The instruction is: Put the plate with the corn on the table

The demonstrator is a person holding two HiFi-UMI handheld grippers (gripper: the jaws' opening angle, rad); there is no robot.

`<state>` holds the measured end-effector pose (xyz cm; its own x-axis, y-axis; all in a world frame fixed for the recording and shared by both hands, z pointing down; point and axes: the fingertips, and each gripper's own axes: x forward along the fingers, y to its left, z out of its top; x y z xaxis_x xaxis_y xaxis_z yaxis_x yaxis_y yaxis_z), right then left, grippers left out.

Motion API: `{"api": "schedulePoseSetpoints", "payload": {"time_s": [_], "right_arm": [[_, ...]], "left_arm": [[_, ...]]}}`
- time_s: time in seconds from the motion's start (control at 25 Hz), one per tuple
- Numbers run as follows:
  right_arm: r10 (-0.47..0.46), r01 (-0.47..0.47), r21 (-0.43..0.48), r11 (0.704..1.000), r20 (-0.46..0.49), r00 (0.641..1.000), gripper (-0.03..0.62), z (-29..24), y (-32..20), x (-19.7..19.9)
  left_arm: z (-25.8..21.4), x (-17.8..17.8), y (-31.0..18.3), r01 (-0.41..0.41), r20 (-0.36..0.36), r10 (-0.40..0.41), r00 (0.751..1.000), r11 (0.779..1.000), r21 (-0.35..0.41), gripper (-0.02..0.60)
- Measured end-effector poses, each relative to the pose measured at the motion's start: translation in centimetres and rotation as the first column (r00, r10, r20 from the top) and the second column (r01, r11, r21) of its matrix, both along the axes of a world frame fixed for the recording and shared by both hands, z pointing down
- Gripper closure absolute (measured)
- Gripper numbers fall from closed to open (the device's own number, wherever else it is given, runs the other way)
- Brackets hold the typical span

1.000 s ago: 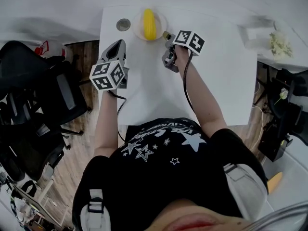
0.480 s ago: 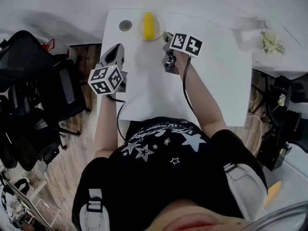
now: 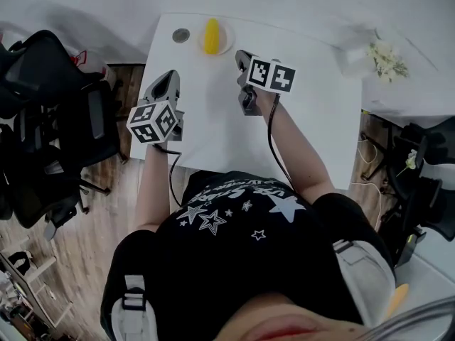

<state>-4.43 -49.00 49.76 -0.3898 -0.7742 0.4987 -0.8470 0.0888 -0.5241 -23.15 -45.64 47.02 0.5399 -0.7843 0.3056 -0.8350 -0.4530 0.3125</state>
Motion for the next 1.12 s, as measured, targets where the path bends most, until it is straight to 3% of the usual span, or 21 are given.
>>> {"api": "schedulePoseSetpoints", "payload": {"time_s": [0.32, 0.6, 0.84, 1.12], "right_arm": [[-0.133, 0.133, 0.05, 0.99, -0.008, 0.991, 0.588, -1.8, 5.8, 1.1], [-0.302, 0.307, 0.11, 0.945, -0.064, 0.951, 0.588, -3.6, 11.9, 2.0], [-0.412, 0.417, 0.106, 0.903, -0.062, 0.909, 0.588, -2.9, 18.1, 3.4], [-0.513, 0.517, 0.099, 0.85, -0.063, 0.856, 0.588, -2.0, 24.2, 3.7]], "left_arm": [[-2.2, 2.3, 6.3, 0.082, 0.02, -0.082, 0.996, 0.996, 0.033, 0.575], [-3.2, 4.3, 13.8, 0.184, 0.035, -0.186, 0.982, 0.981, 0.054, 0.575], [-1.4, 6.1, 22.7, 0.291, 0.052, -0.292, 0.955, 0.957, 0.01, 0.575], [-0.9, 6.8, 31.7, 0.41, 0.056, -0.409, 0.911, 0.912, -0.003, 0.575]]}}
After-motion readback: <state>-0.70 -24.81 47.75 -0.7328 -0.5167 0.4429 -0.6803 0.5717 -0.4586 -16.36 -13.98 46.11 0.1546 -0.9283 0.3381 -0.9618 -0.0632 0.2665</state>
